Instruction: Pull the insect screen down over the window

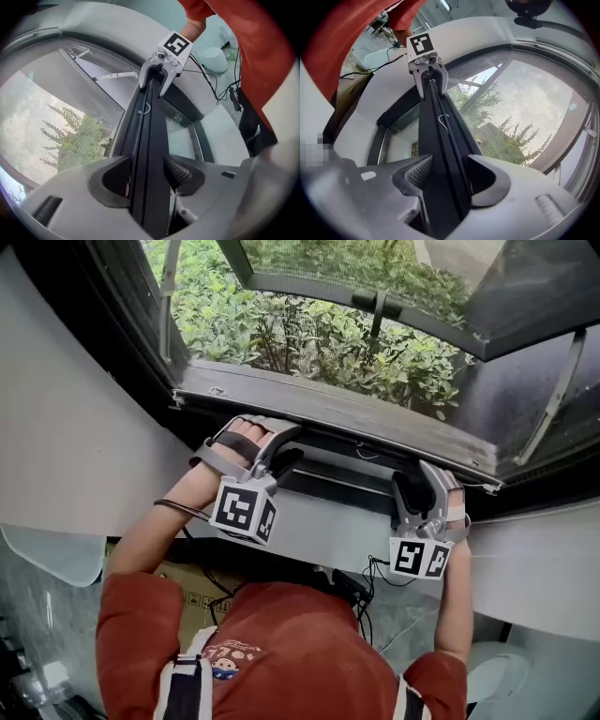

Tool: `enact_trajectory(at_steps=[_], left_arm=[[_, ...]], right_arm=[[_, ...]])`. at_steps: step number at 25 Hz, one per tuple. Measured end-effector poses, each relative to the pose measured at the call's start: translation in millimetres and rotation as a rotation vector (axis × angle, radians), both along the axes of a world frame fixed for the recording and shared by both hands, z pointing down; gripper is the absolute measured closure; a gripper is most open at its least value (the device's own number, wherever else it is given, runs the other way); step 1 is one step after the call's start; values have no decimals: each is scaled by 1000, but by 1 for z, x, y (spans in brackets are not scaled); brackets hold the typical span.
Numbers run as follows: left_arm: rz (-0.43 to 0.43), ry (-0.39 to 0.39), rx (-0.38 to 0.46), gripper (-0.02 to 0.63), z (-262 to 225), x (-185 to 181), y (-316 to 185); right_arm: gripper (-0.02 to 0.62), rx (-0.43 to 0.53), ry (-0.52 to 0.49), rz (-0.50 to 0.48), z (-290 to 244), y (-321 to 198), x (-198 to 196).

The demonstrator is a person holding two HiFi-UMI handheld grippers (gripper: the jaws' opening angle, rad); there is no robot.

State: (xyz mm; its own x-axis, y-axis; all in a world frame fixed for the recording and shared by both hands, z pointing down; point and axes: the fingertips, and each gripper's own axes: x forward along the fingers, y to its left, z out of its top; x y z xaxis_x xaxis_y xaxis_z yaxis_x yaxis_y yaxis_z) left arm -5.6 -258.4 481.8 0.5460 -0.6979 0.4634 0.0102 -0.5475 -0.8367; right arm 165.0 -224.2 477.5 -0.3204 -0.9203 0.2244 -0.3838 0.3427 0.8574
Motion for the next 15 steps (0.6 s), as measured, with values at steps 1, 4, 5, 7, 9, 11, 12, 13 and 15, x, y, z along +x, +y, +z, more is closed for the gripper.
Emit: enact_trajectory(at_steps=[1, 4, 5, 7, 9, 11, 12, 13, 15], left_arm=[[-1, -2, 1, 383, 0, 0, -1], [0, -7, -4, 383, -1, 1, -1], [-1, -6, -3, 383, -1, 0, -1], [-3, -4, 4, 383, -1, -1, -2], [-6, -7, 24, 383, -1, -1, -2], [-8, -3, 56, 383, -1, 0, -2], [-11, 7, 63, 383, -2, 0, -2], [-16, 21, 60, 383, -3, 0, -2], [-26, 49, 49, 383, -4, 0, -2]], right_arm=[[356, -3, 5, -5, 0, -1, 1], [357, -16, 9, -10, -1, -2, 1], [357, -14, 6, -7, 0, -2, 1], [357, -8, 2, 3, -1, -3, 0], [357, 1, 4, 9, -1, -2, 0], [357, 8, 13, 11, -2, -1, 1], [357, 9, 15, 10, -2, -1, 1], [357, 7, 14, 10, -3, -1, 1], [357, 1, 10, 13, -3, -1, 1]])
